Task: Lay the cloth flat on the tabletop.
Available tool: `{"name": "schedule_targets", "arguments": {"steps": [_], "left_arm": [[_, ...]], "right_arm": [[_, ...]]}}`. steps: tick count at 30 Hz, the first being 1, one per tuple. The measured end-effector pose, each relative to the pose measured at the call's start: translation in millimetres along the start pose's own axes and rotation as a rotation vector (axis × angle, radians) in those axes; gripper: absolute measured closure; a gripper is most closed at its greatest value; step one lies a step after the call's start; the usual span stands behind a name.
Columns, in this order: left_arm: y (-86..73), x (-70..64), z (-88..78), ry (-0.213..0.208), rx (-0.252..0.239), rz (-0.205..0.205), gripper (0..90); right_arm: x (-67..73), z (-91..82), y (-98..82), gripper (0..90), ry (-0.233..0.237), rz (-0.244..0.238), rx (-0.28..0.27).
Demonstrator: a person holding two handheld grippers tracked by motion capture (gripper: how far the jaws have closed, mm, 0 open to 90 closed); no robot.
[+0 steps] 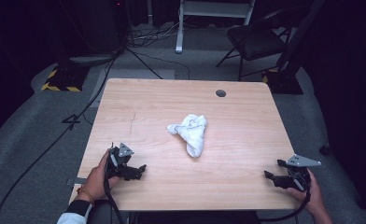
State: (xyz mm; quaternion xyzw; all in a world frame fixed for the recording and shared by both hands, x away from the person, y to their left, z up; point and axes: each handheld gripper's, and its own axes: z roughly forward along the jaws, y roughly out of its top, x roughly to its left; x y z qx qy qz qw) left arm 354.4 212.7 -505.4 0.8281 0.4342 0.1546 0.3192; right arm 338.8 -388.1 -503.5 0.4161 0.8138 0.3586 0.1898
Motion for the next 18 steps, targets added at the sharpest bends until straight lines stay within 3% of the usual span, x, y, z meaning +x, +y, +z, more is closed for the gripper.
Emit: {"name": "schedule_targets", "arguments": {"steps": [9, 12, 13, 15, 18], "left_arm": [[8.6, -1.1, 7.4, -0.024, 0.001, 0.023, 0.0], [14.8, -0.9, 12.3, -0.066, 0.006, 0.082, 0.0], [14.8, -0.9, 12.3, -0.066, 0.006, 0.082, 0.1], [18.4, -0.1, 15.1, -0.096, 0.008, 0.110, 0.4], [23.3, 1.3, 18.7, -0.112, 0.007, 0.137, 1.5]], "right_arm": [[-0.9, 4.1, 4.3, 16.6, 0.003, 0.001, 0.013], [-6.6, 9.1, 12.0, 16.7, 0.025, -0.020, 0.040], [-8.1, 9.9, 15.9, 17.7, 0.026, -0.026, 0.067], [-10.1, 11.9, 24.4, 25.6, 0.034, -0.037, 0.095], [-11.3, 16.5, 36.4, 25.6, 0.074, -0.042, 0.026]]}}
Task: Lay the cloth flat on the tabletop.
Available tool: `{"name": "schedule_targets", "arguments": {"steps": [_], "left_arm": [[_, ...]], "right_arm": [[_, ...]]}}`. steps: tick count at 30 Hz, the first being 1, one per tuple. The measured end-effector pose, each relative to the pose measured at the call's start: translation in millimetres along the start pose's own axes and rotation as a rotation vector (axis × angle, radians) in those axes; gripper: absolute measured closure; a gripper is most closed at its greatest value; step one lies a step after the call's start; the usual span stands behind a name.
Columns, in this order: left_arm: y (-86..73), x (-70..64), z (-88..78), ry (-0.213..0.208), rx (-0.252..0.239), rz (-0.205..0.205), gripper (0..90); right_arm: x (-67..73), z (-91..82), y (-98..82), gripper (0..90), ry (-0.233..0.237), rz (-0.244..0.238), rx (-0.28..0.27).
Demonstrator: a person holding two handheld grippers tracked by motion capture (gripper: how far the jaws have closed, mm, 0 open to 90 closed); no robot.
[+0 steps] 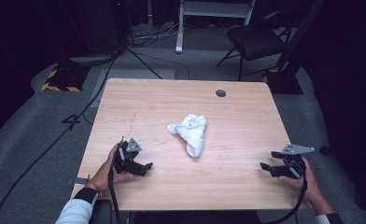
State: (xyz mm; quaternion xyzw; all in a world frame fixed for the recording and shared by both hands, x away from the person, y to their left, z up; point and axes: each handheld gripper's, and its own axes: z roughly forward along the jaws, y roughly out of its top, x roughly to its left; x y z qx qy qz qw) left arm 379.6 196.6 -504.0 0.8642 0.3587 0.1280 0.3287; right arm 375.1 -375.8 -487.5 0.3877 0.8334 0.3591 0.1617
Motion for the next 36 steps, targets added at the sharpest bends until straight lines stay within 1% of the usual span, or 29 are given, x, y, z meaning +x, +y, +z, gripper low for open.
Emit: {"name": "schedule_targets", "arguments": {"steps": [1, 2, 3, 4, 5, 6, 7, 8, 9, 10, 11, 12, 13, 14, 15, 16, 17, 18, 19, 20, 21, 22, 23, 24, 27, 30, 31, 33, 36], "left_arm": [[1.4, 0.4, 1.5, -0.013, -0.005, 0.012, 1.9], [3.4, 1.2, 2.4, -0.035, -0.002, 0.043, 2.4], [3.4, 1.2, 2.4, -0.035, -0.002, 0.043, 3.5], [6.7, 1.7, 4.4, -0.055, 0.005, 0.061, 3.5], [10.4, 2.5, 6.6, -0.058, 0.011, 0.072, 3.8], [17.4, 3.0, 11.2, -0.051, 0.004, 0.058, 6.9], [17.4, 3.0, 11.2, -0.051, 0.004, 0.058, 11.0], [21.6, 2.9, 14.0, -0.059, 0.000, 0.064, 11.0], [26.5, 3.1, 16.9, -0.071, 0.003, 0.065, 13.9], [31.6, 3.5, 20.0, -0.070, 0.007, 0.072, 15.9], [36.3, 3.5, 23.5, -0.080, 0.000, 0.065, 16.8], [47.0, 3.9, 29.6, -0.099, -0.011, 0.066, 16.8], [47.0, 3.9, 29.6, -0.099, -0.011, 0.066, 17.9], [58.0, 2.3, 35.1, -0.091, -0.021, 0.087, 19.2], [63.2, 2.2, 37.8, -0.082, -0.037, 0.094, 20.3], [63.2, 2.2, 37.8, -0.082, -0.037, 0.094, 21.6], [73.8, 1.6, 44.4, -0.086, -0.044, 0.106, 23.2], [79.6, 2.5, 48.4, -0.096, -0.039, 0.107, 23.6], [79.6, 2.5, 48.4, -0.096, -0.039, 0.107, 23.7], [84.6, 2.9, 51.9, -0.095, -0.046, 0.110, 23.7], [89.6, 4.0, 55.3, -0.090, -0.050, 0.117, 28.0], [93.9, 4.6, 58.6, -0.081, -0.056, 0.116, 28.0], [101.5, 7.1, 65.5, -0.084, -0.060, 0.111, 28.4], [104.1, 7.9, 68.8, -0.080, -0.064, 0.117, 29.2], [111.1, 10.3, 77.0, -0.103, -0.052, 0.130, 35.3], [114.3, 11.7, 80.6, -0.112, -0.059, 0.141, 43.6], [117.3, 14.6, 82.2, -0.139, -0.054, 0.149, 49.9], [118.4, 14.9, 81.5, -0.163, -0.064, 0.164, 61.5], [117.2, 10.1, 77.6, -0.178, -0.045, 0.235, 77.6]], "right_arm": [[0.1, 2.6, 5.3, 26.4, -0.006, -0.005, -0.001], [0.9, 5.3, 10.8, 27.8, -0.002, -0.015, -0.001], [0.9, 5.3, 10.8, 27.8, -0.002, -0.015, -0.001], [2.5, 8.2, 16.1, 29.8, -0.001, -0.032, 0.002], [4.8, 12.3, 23.3, 31.4, 0.001, -0.056, 0.006], [8.9, 17.7, 33.7, 34.4, 0.011, -0.077, -0.004], [8.9, 17.7, 33.7, 34.4, 0.011, -0.077, -0.004], [11.8, 21.4, 40.5, 35.4, 0.019, -0.081, -0.011], [15.4, 25.3, 47.8, 36.6, 0.030, -0.087, -0.019], [19.7, 29.1, 55.0, 38.5, 0.041, -0.101, -0.028], [24.5, 33.6, 62.2, 39.5, 0.051, -0.115, -0.033], [36.1, 42.7, 76.6, 40.6, 0.065, -0.154, -0.035], [42.3, 46.8, 83.4, 41.6, 0.080, -0.166, -0.046], [48.5, 50.6, 90.0, 42.3, 0.095, -0.175, -0.058], [54.6, 54.6, 96.1, 42.6, 0.112, -0.182, -0.070], [54.6, 54.6, 96.1, 42.6, 0.112, -0.182, -0.070], [67.2, 63.8, 107.6, 43.3, 0.145, -0.194, -0.087], [74.0, 68.5, 112.9, 43.6, 0.152, -0.207, -0.087], [74.0, 68.5, 112.9, 43.6, 0.152, -0.207, -0.087], [80.9, 73.6, 117.5, 43.8, 0.161, -0.221, -0.091], [94.6, 84.3, 125.1, 43.8, 0.194, -0.235, -0.089], [94.6, 84.3, 125.1, 43.8, 0.194, -0.235, -0.089], [107.3, 94.8, 130.9, 43.4, 0.225, -0.253, -0.088], [113.4, 99.1, 133.1, 43.4, 0.238, -0.258, -0.086], [128.3, 111.6, 137.7, 43.7, 0.252, -0.286, -0.083], [135.9, 122.4, 139.5, 46.0, 0.241, -0.293, -0.063], [137.1, 125.0, 139.6, 48.1, 0.228, -0.291, -0.060], [138.2, 127.9, 138.5, 54.8, 0.234, -0.290, -0.047], [137.3, 128.6, 135.0, 70.1, 0.232, -0.291, -0.042]]}}
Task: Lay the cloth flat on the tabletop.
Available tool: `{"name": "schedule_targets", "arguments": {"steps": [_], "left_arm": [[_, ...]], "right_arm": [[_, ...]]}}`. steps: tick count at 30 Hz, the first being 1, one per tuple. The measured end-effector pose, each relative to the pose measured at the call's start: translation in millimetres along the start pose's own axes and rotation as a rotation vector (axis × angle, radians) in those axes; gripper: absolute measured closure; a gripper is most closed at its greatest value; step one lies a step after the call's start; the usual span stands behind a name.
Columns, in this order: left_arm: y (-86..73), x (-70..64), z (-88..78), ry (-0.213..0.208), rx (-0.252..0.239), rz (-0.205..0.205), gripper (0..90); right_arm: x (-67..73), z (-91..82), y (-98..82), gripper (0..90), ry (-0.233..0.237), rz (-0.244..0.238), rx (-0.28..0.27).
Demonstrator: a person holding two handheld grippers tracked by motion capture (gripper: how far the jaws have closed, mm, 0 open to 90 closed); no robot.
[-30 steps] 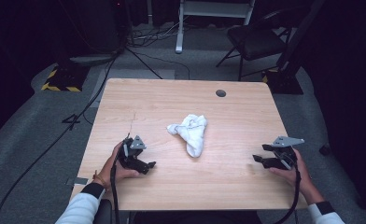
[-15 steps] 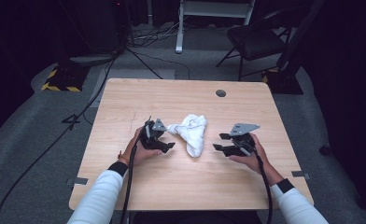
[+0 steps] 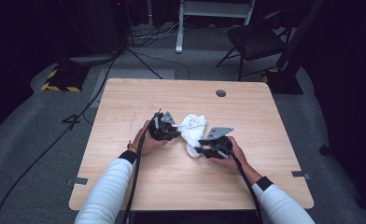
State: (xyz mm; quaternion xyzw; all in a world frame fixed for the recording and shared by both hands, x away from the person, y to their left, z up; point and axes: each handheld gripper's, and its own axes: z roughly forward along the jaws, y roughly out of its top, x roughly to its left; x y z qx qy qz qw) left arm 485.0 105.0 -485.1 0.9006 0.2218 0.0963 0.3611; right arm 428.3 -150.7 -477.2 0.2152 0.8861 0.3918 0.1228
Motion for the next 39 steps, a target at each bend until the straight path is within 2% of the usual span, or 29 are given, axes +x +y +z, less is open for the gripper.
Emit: {"name": "schedule_targets", "arguments": {"steps": [2, 3, 7, 8, 9, 11, 12, 16, 19, 22, 23, 27, 30, 31, 33, 34, 36, 38, 39], "left_arm": [[-0.9, -2.3, -1.8, -0.013, 0.004, 0.009, 80.4], [-2.8, -9.8, -8.2, -0.019, 0.000, 0.013, 80.8], [-5.3, -27.9, -26.0, -0.038, -0.025, 0.039, 82.4], [-5.3, -27.9, -26.0, -0.038, -0.025, 0.039, 82.6], [-4.8, -38.2, -34.2, -0.046, -0.030, 0.067, 82.8], [-5.5, -49.0, -40.5, -0.059, -0.040, 0.080, 82.9], [-5.5, -49.0, -40.5, -0.059, -0.040, 0.080, 82.8], [-12.1, -69.2, -41.1, -0.084, -0.011, 0.107, 82.9], [-19.4, -82.6, -37.8, -0.105, 0.007, 0.096, 82.8], [-19.9, -94.0, -35.2, -0.116, 0.020, 0.126, 82.8], [-19.9, -94.0, -35.2, -0.116, 0.020, 0.126, 82.8], [-15.3, -110.1, -30.2, -0.141, 0.016, 0.146, 82.4], [-12.7, -116.0, -26.8, -0.165, 0.005, 0.157, 81.6], [-11.3, -122.7, -22.6, -0.179, 0.021, 0.164, 76.7], [-10.9, -125.4, -20.1, -0.191, 0.029, 0.178, 74.7], [-11.0, -127.7, -18.5, -0.191, 0.039, 0.194, 67.3], [-11.2, -127.0, -19.4, -0.216, 0.041, 0.180, 61.2], [-11.4, -126.1, -21.5, -0.217, 0.045, 0.184, 52.2], [-14.3, -124.8, -28.1, -0.207, 0.037, 0.166, 49.0]], "right_arm": [[0.0, -3.1, -3.1, 80.3, -0.010, 0.004, -0.006], [0.2, -6.0, -5.4, 82.0, -0.021, -0.005, -0.004], [-2.7, -19.9, -16.1, 82.6, -0.018, -0.008, 0.013], [-3.2, -23.0, -18.1, 82.6, -0.021, -0.004, 0.015], [-3.1, -25.9, -20.0, 82.6, -0.023, -0.007, 0.017], [-1.9, -31.8, -23.6, 82.4, -0.018, -0.015, 0.016], [-1.9, -31.8, -23.6, 82.4, -0.018, -0.015, 0.016], [0.2, -40.4, -30.2, 81.8, -0.008, -0.021, 0.020], [2.2, -49.8, -33.8, 74.3, 0.001, -0.021, 0.015], [1.9, -57.7, -33.1, 67.6, -0.007, -0.012, -0.010], [2.2, -59.6, -31.6, 66.2, -0.016, -0.014, -0.019], [3.7, -61.4, -25.1, 59.8, -0.041, -0.016, -0.039], [4.5, -60.1, -24.7, 57.2, -0.048, -0.017, -0.035], [4.3, -58.6, -24.5, 56.0, -0.049, -0.020, -0.030], [4.2, -58.1, -24.3, 55.4, -0.048, -0.018, -0.033], [4.8, -56.9, -23.2, 53.7, -0.050, -0.012, -0.035], [6.5, -55.8, -21.2, 52.7, -0.053, -0.019, -0.038], [7.5, -55.5, -20.0, 51.9, -0.057, -0.023, -0.038], [9.5, -54.9, -17.9, 50.7, -0.054, -0.027, -0.043]]}}
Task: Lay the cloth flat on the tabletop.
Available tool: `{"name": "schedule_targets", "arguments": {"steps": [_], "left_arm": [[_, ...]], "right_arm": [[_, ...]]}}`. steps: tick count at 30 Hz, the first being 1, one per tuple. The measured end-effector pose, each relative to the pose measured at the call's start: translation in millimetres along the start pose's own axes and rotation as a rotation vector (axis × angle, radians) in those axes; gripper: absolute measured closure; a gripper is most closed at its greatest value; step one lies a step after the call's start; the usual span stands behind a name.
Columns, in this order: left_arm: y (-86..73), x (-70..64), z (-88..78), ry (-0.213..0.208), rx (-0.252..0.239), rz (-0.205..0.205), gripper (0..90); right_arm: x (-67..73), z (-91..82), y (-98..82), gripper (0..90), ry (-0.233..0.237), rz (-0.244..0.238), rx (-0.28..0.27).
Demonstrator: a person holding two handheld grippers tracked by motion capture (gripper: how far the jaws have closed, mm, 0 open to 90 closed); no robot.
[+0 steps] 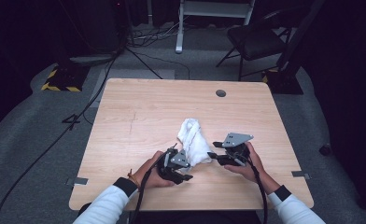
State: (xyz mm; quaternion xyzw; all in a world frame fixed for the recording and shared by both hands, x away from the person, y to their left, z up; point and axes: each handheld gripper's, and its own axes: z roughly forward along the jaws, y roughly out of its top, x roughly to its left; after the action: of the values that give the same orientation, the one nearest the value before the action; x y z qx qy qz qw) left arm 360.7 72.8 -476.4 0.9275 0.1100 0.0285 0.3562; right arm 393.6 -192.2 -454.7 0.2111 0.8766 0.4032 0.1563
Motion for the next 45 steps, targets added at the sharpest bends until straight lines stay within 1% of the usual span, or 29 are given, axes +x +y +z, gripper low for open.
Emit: {"name": "schedule_targets", "arguments": {"steps": [1, 3, 4, 7, 8, 9, 11, 12, 14, 15, 16, 17, 18, 19, 20, 22, 24, 25, 26, 27, 28, 29, 30, 31, 34, 36, 39, 42, 45], "left_arm": [[-2.6, 0.0, -4.1, -0.002, -0.007, -0.017, 45.8], [-5.8, 0.0, -8.5, 0.000, -0.012, -0.022, 43.0], [-12.8, 0.1, -16.7, 0.025, -0.033, -0.040, 40.3], [-18.7, 2.5, -25.1, 0.049, -0.048, -0.060, 37.7], [-21.1, 4.3, -29.4, 0.070, -0.058, -0.075, 36.3], [-24.4, 11.1, -36.0, 0.112, -0.085, -0.098, 34.5], [-25.1, 21.6, -39.0, 0.148, -0.107, -0.130, 33.7], [-25.1, 21.6, -39.0, 0.148, -0.107, -0.130, 31.4], [-22.8, 39.3, -38.6, 0.196, -0.125, -0.165, 30.2], [-22.8, 39.3, -38.6, 0.196, -0.125, -0.165, 29.4], [-19.4, 50.1, -34.3, 0.251, -0.102, -0.155, 29.4], [-19.4, 50.1, -34.3, 0.251, -0.102, -0.155, 29.8], [-17.0, 56.7, -31.0, 0.270, -0.095, -0.160, 30.2], [-11.9, 70.7, -24.1, 0.296, -0.092, -0.170, 31.1], [-11.9, 70.7, -24.1, 0.296, -0.092, -0.170, 32.6], [-2.4, 88.7, -13.0, 0.279, -0.090, -0.184, 38.7], [2.8, 97.1, -4.9, 0.258, -0.092, -0.185, 43.8], [2.8, 97.1, -4.9, 0.258, -0.092, -0.185, 46.1], [6.0, 103.0, 3.9, 0.242, -0.083, -0.184, 48.9], [6.0, 103.0, 3.9, 0.242, -0.083, -0.184, 49.9], [7.0, 104.9, 8.5, 0.238, -0.069, -0.169, 53.4], [7.7, 107.1, 13.0, 0.222, -0.052, -0.158, 53.4], [8.0, 108.3, 16.8, 0.201, -0.044, -0.148, 57.6], [8.5, 109.9, 21.0, 0.181, -0.032, -0.129, 67.9], [8.2, 110.3, 19.5, 0.172, -0.030, -0.127, 79.9], [7.3, 108.7, 17.4, 0.170, -0.025, -0.112, 83.1], [7.3, 105.3, 14.2, 0.169, -0.020, -0.095, 84.4], [8.0, 93.5, 8.0, 0.169, -0.018, -0.062, 84.6], [7.5, 87.1, 6.6, 0.173, -0.001, -0.043, 84.7]], "right_arm": [[0.6, 0.4, 1.0, 50.2, 0.002, -0.002, -0.004], [1.1, 0.6, 1.9, 49.8, 0.006, 0.000, -0.008], [2.4, 1.4, 4.1, 49.4, 0.008, -0.002, -0.011], [4.6, 2.8, 6.8, 49.0, 0.008, -0.010, -0.014], [7.2, 3.7, 9.9, 48.7, 0.002, -0.018, -0.016], [8.5, 4.3, 11.3, 48.1, 0.002, -0.020, -0.018], [11.2, 6.5, 13.8, 47.1, 0.008, -0.028, -0.022], [12.9, 7.7, 14.9, 47.0, 0.013, -0.029, -0.021], [16.6, 10.8, 16.6, 46.0, 0.027, -0.040, -0.016], [16.6, 10.8, 16.6, 46.0, 0.027, -0.040, -0.016], [20.1, 14.9, 17.6, 45.1, 0.040, -0.047, -0.009], [20.1, 14.9, 17.6, 45.1, 0.040, -0.047, -0.009], [21.1, 17.0, 17.9, 45.0, 0.051, -0.049, -0.007], [23.3, 21.4, 18.3, 45.0, 0.053, -0.051, 0.007], [24.1, 23.6, 18.2, 45.3, 0.052, -0.057, 0.016], [25.7, 27.9, 16.6, 50.7, 0.049, -0.072, 0.045], [26.1, 30.6, 13.4, 57.2, 0.022, -0.087, 0.064], [26.1, 30.6, 13.4, 57.2, 0.022, -0.087, 0.064], [23.8, 31.0, 9.7, 69.3, 0.012, -0.081, 0.055], [23.1, 31.3, 8.1, 73.3, 0.006, -0.084, 0.061], [22.4, 31.2, 6.8, 77.8, 0.007, -0.084, 0.061], [22.4, 31.2, 6.8, 77.8, 0.007, -0.084, 0.061], [21.3, 30.1, 5.8, 80.2, 0.011, -0.081, 0.058], [19.1, 26.8, 4.2, 81.9, 0.005, -0.085, 0.062], [13.3, 18.7, -0.1, 82.0, 0.004, -0.062, 0.059], [8.3, 10.9, -3.7, 82.2, -0.008, -0.054, 0.059], [2.0, 2.9, -7.3, 82.7, -0.022, -0.035, 0.057], [-11.0, -10.1, -15.7, 84.2, -0.049, -0.007, 0.071], [-17.1, -15.3, -20.5, 84.7, -0.067, 0.004, 0.078]]}}
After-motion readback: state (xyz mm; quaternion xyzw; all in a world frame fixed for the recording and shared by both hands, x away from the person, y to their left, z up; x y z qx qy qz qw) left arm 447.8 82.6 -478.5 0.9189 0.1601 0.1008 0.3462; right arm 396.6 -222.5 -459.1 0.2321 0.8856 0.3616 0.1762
